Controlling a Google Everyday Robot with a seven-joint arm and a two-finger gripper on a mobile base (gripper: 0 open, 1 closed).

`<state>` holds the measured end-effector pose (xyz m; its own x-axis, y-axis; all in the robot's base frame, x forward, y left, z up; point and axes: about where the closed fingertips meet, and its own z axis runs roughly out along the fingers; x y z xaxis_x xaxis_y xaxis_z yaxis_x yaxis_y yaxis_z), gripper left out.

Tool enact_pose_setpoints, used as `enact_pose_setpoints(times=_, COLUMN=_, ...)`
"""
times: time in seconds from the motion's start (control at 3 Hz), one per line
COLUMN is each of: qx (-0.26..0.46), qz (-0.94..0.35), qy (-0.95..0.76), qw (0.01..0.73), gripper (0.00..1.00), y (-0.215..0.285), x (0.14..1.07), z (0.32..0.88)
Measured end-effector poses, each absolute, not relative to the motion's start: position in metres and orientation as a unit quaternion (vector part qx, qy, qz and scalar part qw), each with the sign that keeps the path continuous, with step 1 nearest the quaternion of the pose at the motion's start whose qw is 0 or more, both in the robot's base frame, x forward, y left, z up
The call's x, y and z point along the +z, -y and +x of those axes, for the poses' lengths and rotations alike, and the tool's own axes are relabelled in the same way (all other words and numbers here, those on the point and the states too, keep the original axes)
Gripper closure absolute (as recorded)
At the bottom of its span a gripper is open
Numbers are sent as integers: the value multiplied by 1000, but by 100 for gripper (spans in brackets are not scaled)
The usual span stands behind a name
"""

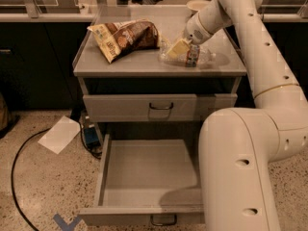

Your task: Pick water bottle from middle drawer and place on counter

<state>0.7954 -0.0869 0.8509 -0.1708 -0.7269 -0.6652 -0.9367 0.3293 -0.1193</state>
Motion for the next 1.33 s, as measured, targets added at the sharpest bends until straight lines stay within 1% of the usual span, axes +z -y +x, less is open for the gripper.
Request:
enact_pose_setpoints(times=1.0, qx=162, qz=-556, qy=-748, qw=325, gripper=12, y=87, x=851, z=795)
enact_pose_setpoints(times=1.33, qx=162, qz=-556, qy=-748, qw=325, gripper=0, y=87, x=851, z=795)
